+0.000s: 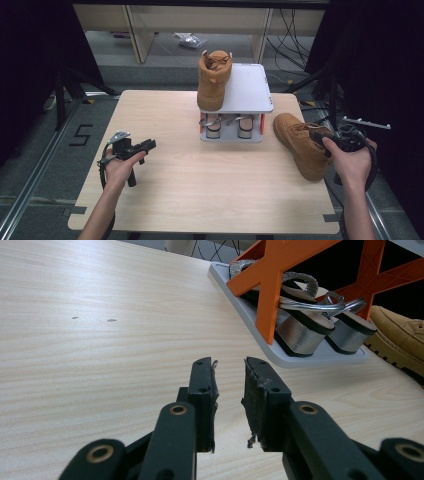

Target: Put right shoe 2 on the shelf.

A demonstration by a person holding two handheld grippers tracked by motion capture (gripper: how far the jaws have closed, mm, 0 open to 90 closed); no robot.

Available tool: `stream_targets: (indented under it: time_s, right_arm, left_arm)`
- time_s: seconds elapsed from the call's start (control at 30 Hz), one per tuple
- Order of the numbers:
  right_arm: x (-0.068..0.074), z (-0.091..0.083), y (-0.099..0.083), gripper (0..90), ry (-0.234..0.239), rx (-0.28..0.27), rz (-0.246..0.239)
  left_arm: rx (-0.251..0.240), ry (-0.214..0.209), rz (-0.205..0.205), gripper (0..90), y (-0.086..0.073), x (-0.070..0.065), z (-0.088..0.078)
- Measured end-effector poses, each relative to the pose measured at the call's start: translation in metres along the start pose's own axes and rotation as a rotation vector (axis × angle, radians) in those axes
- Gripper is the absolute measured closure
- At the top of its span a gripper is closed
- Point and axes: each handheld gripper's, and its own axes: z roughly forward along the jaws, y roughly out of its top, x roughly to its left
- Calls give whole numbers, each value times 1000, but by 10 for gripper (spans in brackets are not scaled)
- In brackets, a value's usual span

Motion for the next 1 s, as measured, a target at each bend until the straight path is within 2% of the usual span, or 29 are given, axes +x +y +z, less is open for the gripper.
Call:
stream_targets:
  time_s: [0.13,0.17,0.23,0.27,0.33,0.4,0.43,0.47,0.6,0.63,0.7,0.73,0.77,0.8,0.9,0.93,1.0]
  right_arm:
    - [-9,-4,5,579,-48,-15,-35]
    - [-9,-5,6,575,-55,-9,-1]
    - [-13,-6,8,568,-69,5,16]
    - [-18,-6,9,568,-76,-2,-2]
    - [-22,-6,11,567,-79,11,29]
    - [-28,-6,12,560,-101,22,33]
    - [-32,-5,13,557,-114,19,17]
    - [-32,-5,14,556,-115,27,50]
    - [-40,2,16,555,-130,67,26]
    - [-44,4,16,555,-121,81,-8]
    - [-44,9,15,552,-117,139,-3]
    - [-49,13,16,549,-124,137,-67]
    - [-45,16,16,546,-122,176,2]
    - [-39,16,18,540,-136,237,98]
    - [-44,26,20,538,-145,277,77]
    - [-46,31,19,536,-154,273,69]
    - [-47,36,20,535,-155,303,88]
  left_arm:
    - [0,1,0,734,0,0,0]
    - [-1,1,1,734,0,0,0]
    - [-3,1,1,732,0,0,0]
    - [-3,0,1,731,0,0,0]
    - [-1,1,1,729,0,0,0]
    - [0,4,-2,729,-1,0,0]
    - [0,4,-2,729,-1,0,0]
    - [2,4,-1,729,-1,1,0]
    - [4,1,3,729,-1,0,0]
    - [4,0,4,729,-1,-1,0]
    - [4,-3,5,728,-1,-1,0]
    - [5,-3,5,728,-1,-1,0]
    - [5,-3,5,728,-1,-1,0]
    - [5,-2,3,729,-1,-1,0]
    - [6,0,4,729,-1,0,0]
    - [6,0,4,729,-1,0,0]
    - [6,0,2,729,-2,0,0]
